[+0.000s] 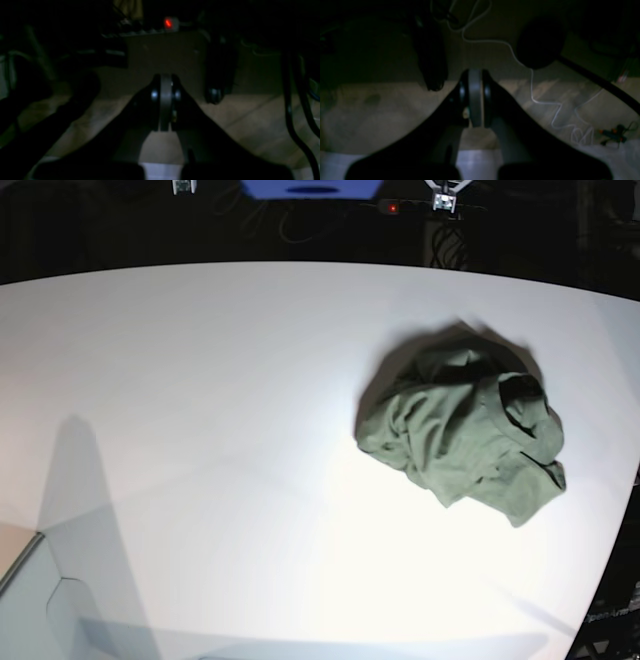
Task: Layout the t-shirt on the table in an organized manner, then fold the t-shirt properly
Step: 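Lower both grippers from the rest pose toward the table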
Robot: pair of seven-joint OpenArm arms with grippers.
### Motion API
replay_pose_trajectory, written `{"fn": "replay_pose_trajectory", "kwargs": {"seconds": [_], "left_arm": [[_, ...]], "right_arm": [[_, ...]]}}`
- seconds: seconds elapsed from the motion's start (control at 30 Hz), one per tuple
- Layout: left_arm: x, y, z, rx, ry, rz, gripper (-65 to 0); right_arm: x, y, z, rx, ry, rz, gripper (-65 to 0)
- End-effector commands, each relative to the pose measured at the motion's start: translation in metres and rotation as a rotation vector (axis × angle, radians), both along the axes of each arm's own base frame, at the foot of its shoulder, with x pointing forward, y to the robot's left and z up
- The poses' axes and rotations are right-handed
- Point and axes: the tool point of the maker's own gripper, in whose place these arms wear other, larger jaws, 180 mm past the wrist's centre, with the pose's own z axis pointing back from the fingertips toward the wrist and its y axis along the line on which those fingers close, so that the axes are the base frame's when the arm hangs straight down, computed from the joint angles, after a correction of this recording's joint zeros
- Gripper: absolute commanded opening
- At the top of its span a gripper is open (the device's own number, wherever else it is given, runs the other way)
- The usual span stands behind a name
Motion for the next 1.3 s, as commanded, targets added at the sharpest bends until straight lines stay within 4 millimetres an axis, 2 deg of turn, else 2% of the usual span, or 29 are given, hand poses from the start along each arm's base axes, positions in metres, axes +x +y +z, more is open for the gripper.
{"fn": "replay_pose_trajectory", "kwargs": {"seconds": [0.0,0.13,0.23,0.37,0.5,0.57,0.7,0.87,0.97,1.1,1.27], "left_arm": [[-0.011,0.0,0.006,-0.008,-0.003,0.012,-65.0],[0.002,0.016,0.04,-0.02,-0.108,0.043,-65.0],[0.015,0.022,0.076,-0.05,-0.2,0.048,-65.0],[0.032,0.02,0.119,-0.095,-0.295,0.039,-65.0],[0.052,0.012,0.156,-0.145,-0.38,0.022,-65.0],[0.062,0.005,0.175,-0.169,-0.424,0.008,-65.0],[0.087,0.016,0.215,-0.143,-0.541,0.039,-65.0],[0.114,0.036,0.252,-0.08,-0.67,0.093,-65.0],[0.119,0.043,0.257,-0.061,-0.695,0.111,-65.0],[0.122,0.042,0.26,-0.065,-0.705,0.113,-65.0],[0.136,0.038,0.275,-0.074,-0.761,0.107,-65.0]], "right_arm": [[-0.001,-0.005,0.01,-0.005,-0.032,0.012,-65.0],[0.008,-0.004,0.052,-0.006,-0.14,0.043,-65.0],[0.022,-0.01,0.093,-0.025,-0.234,0.049,-65.0],[0.043,-0.023,0.14,-0.067,-0.34,0.044,-65.0],[0.065,-0.027,0.179,-0.09,-0.436,0.058,-65.0],[0.08,-0.024,0.2,-0.09,-0.495,0.07,-65.0],[0.108,-0.018,0.238,-0.091,-0.606,0.088,-65.0],[0.126,-0.014,0.252,-0.088,-0.673,0.093,-65.0],[0.135,-0.014,0.254,-0.088,-0.699,0.093,-65.0],[0.15,-0.014,0.259,-0.092,-0.743,0.092,-65.0],[0.18,-0.014,0.269,-0.096,-0.831,0.088,-65.0]]}}
